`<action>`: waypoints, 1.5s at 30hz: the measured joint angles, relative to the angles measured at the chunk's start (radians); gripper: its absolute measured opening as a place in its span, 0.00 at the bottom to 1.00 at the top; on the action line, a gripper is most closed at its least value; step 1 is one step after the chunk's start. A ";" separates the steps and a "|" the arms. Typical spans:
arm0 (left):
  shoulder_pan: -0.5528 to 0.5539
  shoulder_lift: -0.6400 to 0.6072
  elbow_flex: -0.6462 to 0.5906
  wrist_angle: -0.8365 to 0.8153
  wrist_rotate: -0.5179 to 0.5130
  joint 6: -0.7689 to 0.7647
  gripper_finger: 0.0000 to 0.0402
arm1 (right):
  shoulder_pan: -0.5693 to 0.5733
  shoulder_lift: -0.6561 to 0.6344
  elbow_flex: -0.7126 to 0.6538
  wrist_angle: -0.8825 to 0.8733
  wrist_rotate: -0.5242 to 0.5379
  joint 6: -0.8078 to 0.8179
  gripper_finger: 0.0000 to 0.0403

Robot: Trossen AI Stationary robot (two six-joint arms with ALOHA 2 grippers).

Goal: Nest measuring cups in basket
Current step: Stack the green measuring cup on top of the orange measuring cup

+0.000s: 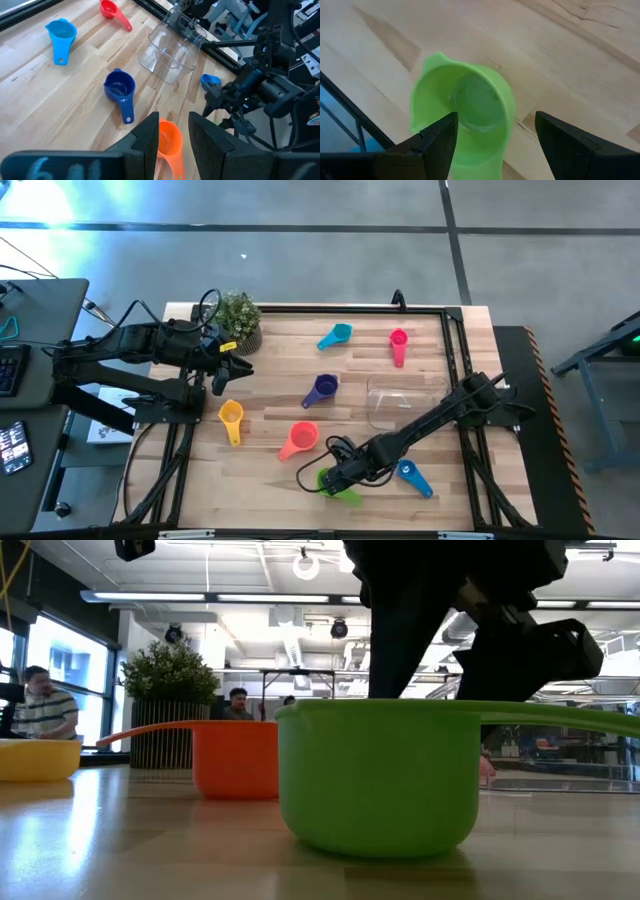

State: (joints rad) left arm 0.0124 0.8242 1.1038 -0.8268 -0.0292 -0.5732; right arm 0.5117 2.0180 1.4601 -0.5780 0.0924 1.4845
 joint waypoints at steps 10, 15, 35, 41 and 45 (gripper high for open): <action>0.000 0.000 0.000 0.000 0.000 0.000 0.24 | 0.000 0.000 0.000 -0.029 -0.002 0.000 0.49; 0.000 0.000 0.000 0.000 0.000 0.000 0.24 | 0.000 0.000 0.000 -0.030 0.001 -0.003 0.39; 0.000 0.000 0.000 0.000 0.000 0.000 0.24 | -0.001 0.000 0.000 -0.054 -0.018 -0.001 0.07; 0.000 0.000 0.000 0.000 0.000 0.000 0.24 | -0.001 0.000 0.000 -0.054 -0.019 -0.001 0.02; 0.000 0.000 0.000 -0.008 0.002 0.000 0.24 | -0.001 0.000 0.000 -0.033 -0.020 0.000 0.01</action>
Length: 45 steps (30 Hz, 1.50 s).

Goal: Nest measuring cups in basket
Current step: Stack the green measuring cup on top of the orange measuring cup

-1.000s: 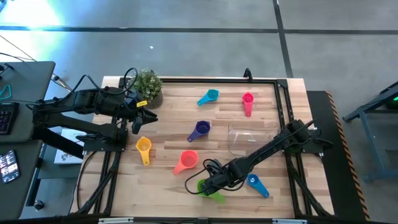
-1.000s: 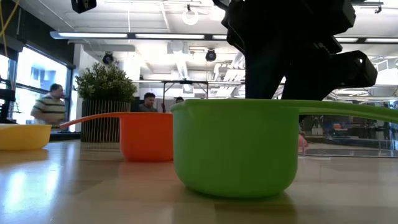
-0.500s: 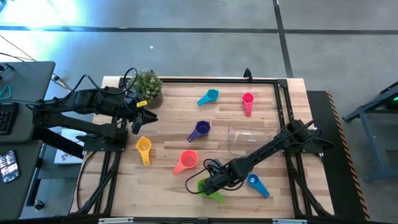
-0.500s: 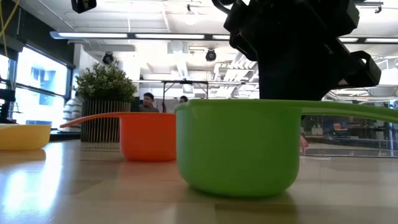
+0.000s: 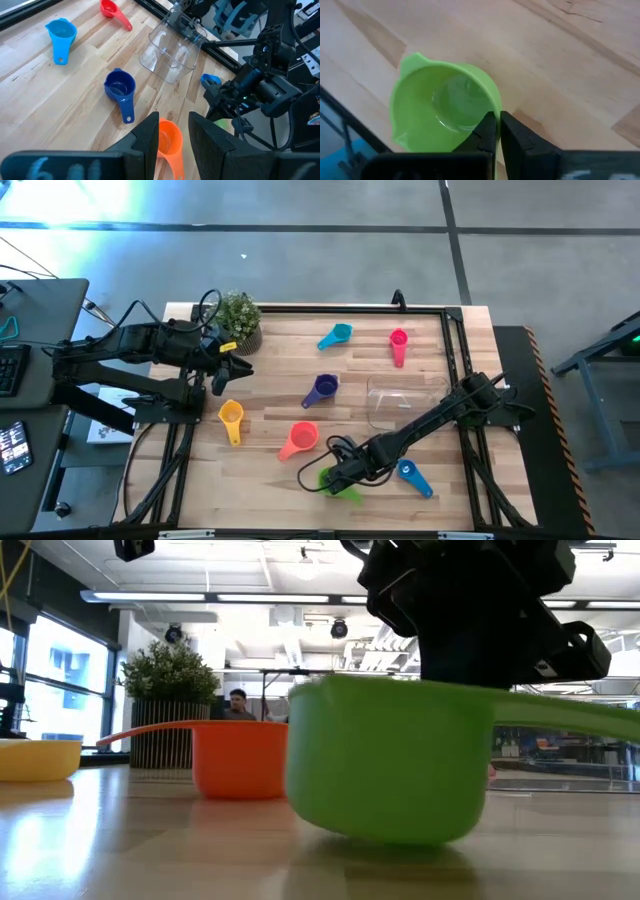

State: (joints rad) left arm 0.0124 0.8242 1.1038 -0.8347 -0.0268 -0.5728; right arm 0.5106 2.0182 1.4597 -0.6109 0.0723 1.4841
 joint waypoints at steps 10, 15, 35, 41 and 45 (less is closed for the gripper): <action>-0.031 0.000 -0.032 -0.045 0.060 -0.001 0.24 | 0.001 -0.001 0.000 0.198 0.071 0.031 0.00; -0.086 0.007 -0.082 -0.031 0.055 -0.029 0.24 | 0.007 -0.001 0.028 0.247 0.136 0.043 0.00; -0.272 0.032 -0.257 0.075 -0.089 -0.198 0.24 | 0.013 -0.003 0.636 -0.426 0.401 -0.124 0.00; -0.318 0.087 -0.302 0.101 -0.090 -0.251 0.24 | 0.013 -0.003 0.772 -0.585 0.452 -0.124 0.00; -0.344 0.134 -0.334 0.150 -0.091 -0.287 0.24 | 0.013 -0.003 0.840 -0.678 0.477 -0.124 0.00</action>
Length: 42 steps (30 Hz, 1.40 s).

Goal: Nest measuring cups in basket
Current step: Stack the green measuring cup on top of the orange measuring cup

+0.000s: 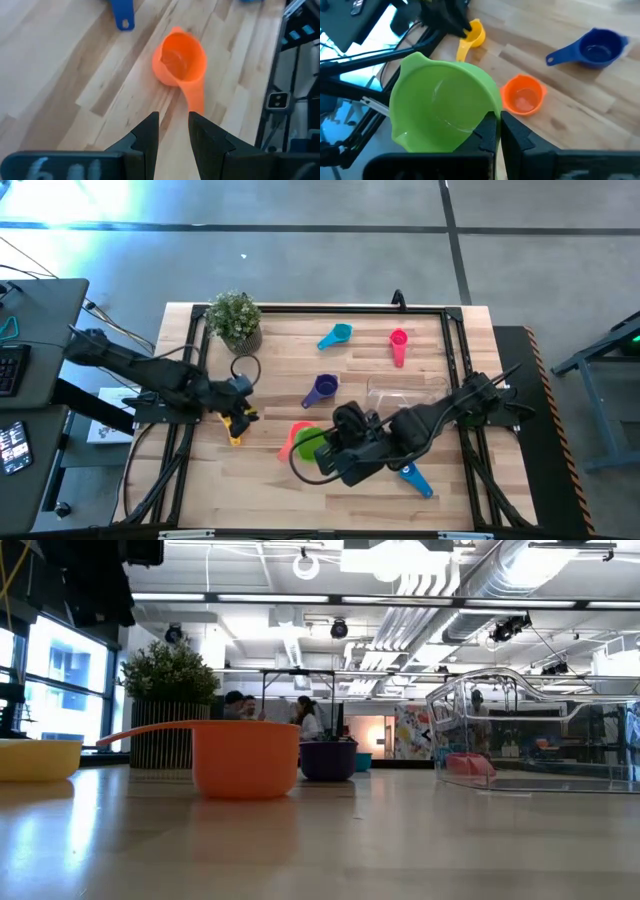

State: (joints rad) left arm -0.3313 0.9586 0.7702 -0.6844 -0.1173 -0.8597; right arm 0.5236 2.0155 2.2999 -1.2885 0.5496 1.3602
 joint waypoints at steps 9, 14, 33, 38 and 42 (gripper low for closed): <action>-0.038 0.156 -0.006 0.084 -0.025 -0.079 0.23 | -0.019 -0.001 0.055 -0.110 -0.008 -0.015 0.00; -0.041 0.238 -0.006 0.116 -0.027 -0.108 0.22 | -0.029 -0.005 0.052 -0.131 -0.014 -0.021 0.00; -0.059 0.486 -0.005 0.269 -0.017 -0.199 0.22 | -0.032 -0.005 0.054 -0.129 -0.031 -0.033 0.00; -0.081 0.529 -0.005 0.297 -0.014 -0.217 0.22 | -0.032 -0.005 0.054 -0.129 -0.033 -0.034 0.00; -0.099 0.556 -0.005 0.343 -0.012 -0.240 0.22 | -0.032 -0.005 0.054 -0.129 -0.034 -0.033 0.00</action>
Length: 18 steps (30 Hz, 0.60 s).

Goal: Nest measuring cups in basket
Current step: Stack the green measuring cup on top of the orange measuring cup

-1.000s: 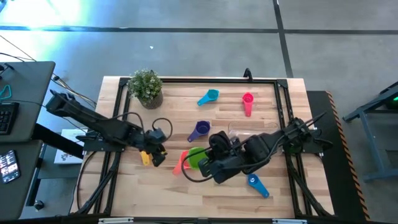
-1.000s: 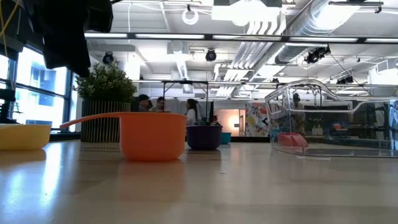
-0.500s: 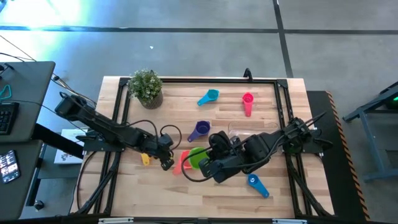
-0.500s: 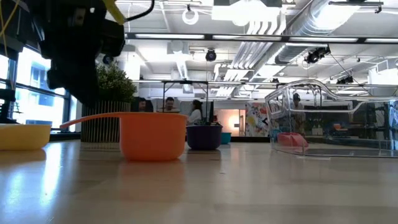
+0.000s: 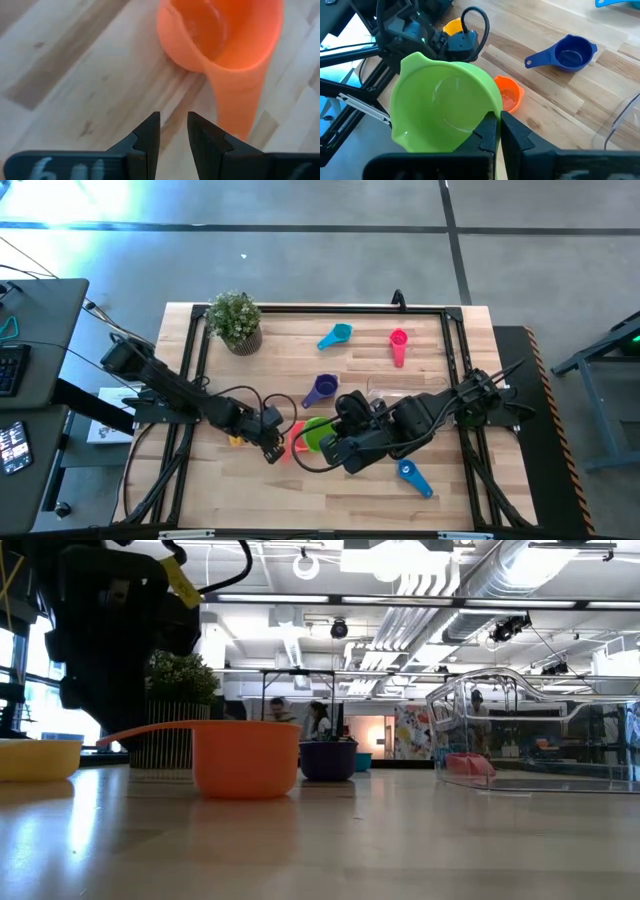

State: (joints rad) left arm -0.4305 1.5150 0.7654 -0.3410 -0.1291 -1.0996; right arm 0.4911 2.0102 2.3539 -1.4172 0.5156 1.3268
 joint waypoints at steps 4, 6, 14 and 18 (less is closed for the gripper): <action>-0.011 0.024 0.000 0.029 0.000 -0.021 0.22 | 0.000 0.000 0.000 0.001 0.000 0.000 0.00; -0.012 0.033 0.000 0.031 0.003 -0.023 0.22 | 0.000 0.000 0.000 0.003 0.000 0.000 0.00; -0.022 0.051 0.000 0.118 0.019 -0.025 0.22 | 0.000 0.000 0.000 0.008 0.000 0.000 0.00; -0.027 0.050 0.000 0.164 0.019 -0.025 0.22 | -0.001 0.000 0.000 0.009 0.000 0.000 0.00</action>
State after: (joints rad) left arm -0.4575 1.5654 0.7658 -0.1773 -0.1101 -1.1248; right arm 0.4905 2.0102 2.3539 -1.4086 0.5159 1.3270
